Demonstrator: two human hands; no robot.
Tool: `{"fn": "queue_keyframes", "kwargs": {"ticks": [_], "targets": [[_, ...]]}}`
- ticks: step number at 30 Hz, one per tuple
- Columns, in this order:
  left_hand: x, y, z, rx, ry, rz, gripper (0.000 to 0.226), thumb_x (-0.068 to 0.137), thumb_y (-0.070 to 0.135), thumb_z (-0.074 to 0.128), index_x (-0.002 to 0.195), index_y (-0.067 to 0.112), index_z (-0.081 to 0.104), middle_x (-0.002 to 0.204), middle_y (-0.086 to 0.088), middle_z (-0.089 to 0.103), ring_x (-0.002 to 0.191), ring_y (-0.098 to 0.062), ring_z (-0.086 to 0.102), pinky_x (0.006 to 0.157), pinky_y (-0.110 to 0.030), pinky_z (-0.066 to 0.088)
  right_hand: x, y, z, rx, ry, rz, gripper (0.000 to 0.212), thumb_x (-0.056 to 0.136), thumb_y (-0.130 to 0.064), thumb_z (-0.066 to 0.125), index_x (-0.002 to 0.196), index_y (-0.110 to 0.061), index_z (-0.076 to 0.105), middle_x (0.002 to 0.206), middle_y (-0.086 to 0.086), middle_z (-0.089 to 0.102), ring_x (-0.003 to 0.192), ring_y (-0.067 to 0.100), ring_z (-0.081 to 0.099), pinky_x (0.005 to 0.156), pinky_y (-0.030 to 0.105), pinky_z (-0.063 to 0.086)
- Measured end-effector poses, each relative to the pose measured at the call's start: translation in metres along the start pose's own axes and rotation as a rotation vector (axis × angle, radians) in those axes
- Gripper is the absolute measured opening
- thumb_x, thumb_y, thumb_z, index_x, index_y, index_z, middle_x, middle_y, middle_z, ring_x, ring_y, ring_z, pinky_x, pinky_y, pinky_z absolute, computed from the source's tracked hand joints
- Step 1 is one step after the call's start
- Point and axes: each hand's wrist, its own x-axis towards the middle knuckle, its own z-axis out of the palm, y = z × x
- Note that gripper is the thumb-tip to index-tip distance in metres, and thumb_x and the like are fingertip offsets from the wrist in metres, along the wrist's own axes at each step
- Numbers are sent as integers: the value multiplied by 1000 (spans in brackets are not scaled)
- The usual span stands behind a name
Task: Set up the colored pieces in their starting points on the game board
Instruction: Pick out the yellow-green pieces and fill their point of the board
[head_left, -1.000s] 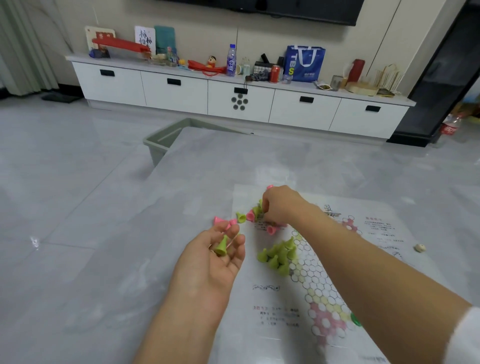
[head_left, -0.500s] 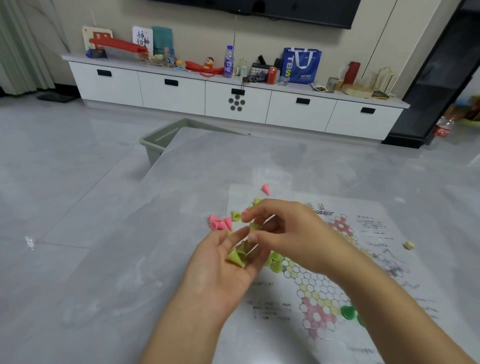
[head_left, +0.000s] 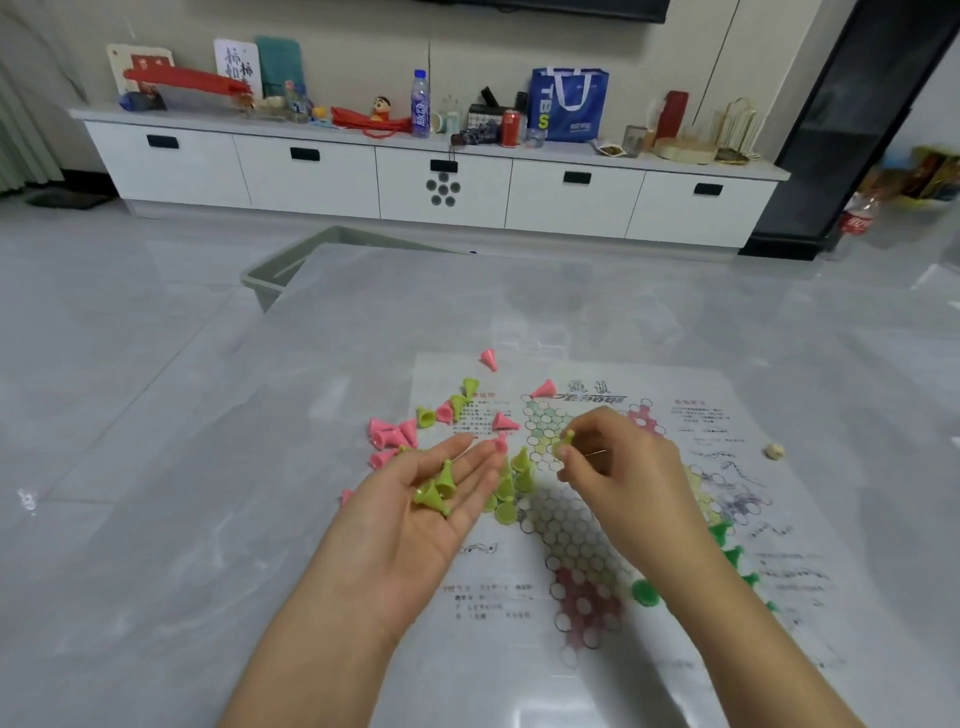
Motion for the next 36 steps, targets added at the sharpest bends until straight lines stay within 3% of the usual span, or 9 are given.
{"fn": "queue_keyframes", "kwargs": {"ticks": [4, 7, 9, 12, 15, 23, 27, 36], "targets": [[3, 1, -5, -9, 65, 72, 20, 90, -4, 40, 99, -5, 59, 90, -20, 69, 79, -26, 69, 62, -31, 59, -2, 12, 6, -88, -50, 47, 5, 86, -18, 59, 92, -17, 59, 83, -6, 64, 79, 8, 61, 69, 13, 46], [3, 1, -4, 33, 72, 94, 18, 88, -4, 45, 97, 1, 59, 91, -15, 70, 55, -15, 67, 51, -20, 55, -5, 13, 14, -152, -71, 22, 1, 85, -20, 60, 85, -19, 61, 79, -9, 60, 73, 3, 55, 62, 11, 40], [2, 1, -3, 71, 83, 100, 18, 85, -3, 48, 97, 4, 59, 93, -11, 70, 48, -11, 59, 45, -14, 49, -7, 13, 19, -180, -73, -10, 3, 84, -21, 61, 85, -18, 62, 72, -12, 52, 66, 0, 47, 57, 11, 34], [2, 2, -4, 95, 94, 110, 17, 86, -2, 48, 96, 7, 59, 92, -7, 70, 55, -11, 48, 41, -12, 42, -9, 12, 25, -172, -85, -11, 4, 84, -22, 61, 85, -18, 62, 68, -12, 47, 64, 4, 45, 57, 17, 35], [2, 3, -5, 94, 95, 117, 19, 86, 0, 49, 99, 8, 60, 85, -3, 73, 54, -10, 48, 40, -12, 42, -10, 11, 30, -163, -95, 6, 3, 83, -23, 62, 82, -20, 61, 71, -11, 48, 69, 10, 47, 60, 23, 35], [3, 5, -7, 83, 112, 134, 31, 87, 1, 49, 116, 7, 57, 81, -3, 74, 52, -11, 46, 38, -13, 39, -11, 12, 32, -208, -88, -24, 5, 84, -20, 60, 87, -15, 61, 76, -8, 48, 75, 12, 47, 63, 22, 34], [5, 5, -7, 90, 118, 131, 28, 87, 2, 49, 114, 8, 58, 75, -2, 74, 49, -10, 44, 37, -12, 38, -11, 12, 31, -202, -85, -32, 4, 84, -20, 60, 85, -16, 60, 74, -10, 47, 75, 12, 46, 60, 19, 34], [5, 4, -8, 63, 91, 126, 21, 87, -2, 45, 102, 4, 58, 84, -11, 71, 45, -10, 47, 40, -13, 42, -13, 10, 30, -198, -98, -42, 8, 84, -19, 60, 91, -17, 61, 76, -9, 49, 76, 11, 48, 64, 18, 35]]}}
